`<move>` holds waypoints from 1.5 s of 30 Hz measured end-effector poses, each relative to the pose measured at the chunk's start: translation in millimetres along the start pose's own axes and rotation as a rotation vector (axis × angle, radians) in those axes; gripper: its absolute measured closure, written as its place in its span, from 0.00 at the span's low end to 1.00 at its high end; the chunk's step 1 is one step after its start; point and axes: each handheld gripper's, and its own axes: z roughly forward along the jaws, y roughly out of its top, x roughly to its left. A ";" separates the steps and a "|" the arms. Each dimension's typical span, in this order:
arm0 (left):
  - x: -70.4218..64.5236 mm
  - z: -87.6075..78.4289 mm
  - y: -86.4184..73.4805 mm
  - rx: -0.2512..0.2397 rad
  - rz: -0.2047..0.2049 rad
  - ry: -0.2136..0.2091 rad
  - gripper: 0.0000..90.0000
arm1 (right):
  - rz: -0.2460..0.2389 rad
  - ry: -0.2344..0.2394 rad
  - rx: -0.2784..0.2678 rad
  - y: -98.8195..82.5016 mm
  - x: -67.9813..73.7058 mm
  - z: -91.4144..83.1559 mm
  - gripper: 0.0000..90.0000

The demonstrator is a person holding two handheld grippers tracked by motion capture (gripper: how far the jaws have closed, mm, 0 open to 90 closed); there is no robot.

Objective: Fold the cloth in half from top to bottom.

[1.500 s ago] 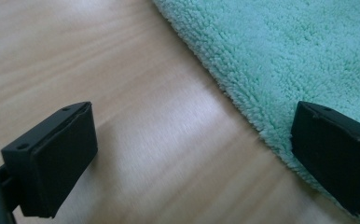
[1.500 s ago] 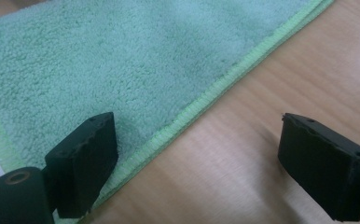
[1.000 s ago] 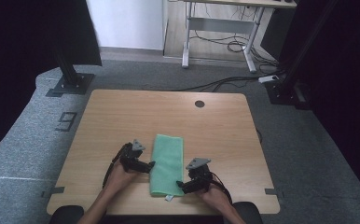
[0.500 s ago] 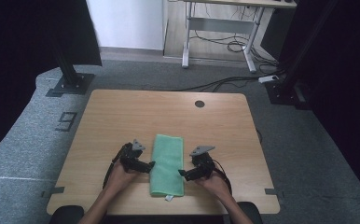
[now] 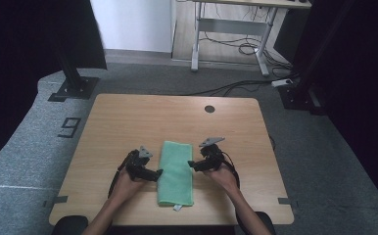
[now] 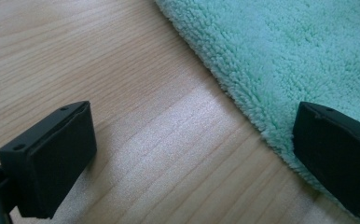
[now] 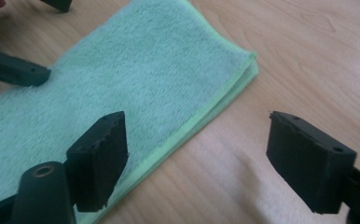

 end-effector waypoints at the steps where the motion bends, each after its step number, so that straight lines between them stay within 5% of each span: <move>1: 0.0 0.0 0.0 0.000 0.000 0.000 0.00 | 0.000 0.000 0.000 0.0 0.0 0.0 0.23; 14: -0.1 0.0 0.0 -0.001 0.000 0.000 0.00 | 0.048 -0.007 0.008 18.7 -13.6 21.6 0.30; 31: 0.0 -0.1 0.0 0.000 0.001 0.000 0.00 | -0.021 -0.066 0.075 42.6 -28.9 47.7 0.59; 41: 0.0 0.0 0.0 0.000 0.000 0.000 0.00 | -0.012 -0.036 0.100 39.7 -33.1 59.1 0.55; 45: 0.0 0.0 0.0 0.000 0.000 0.000 0.00 | -0.017 -0.008 0.087 37.8 -32.2 58.0 0.68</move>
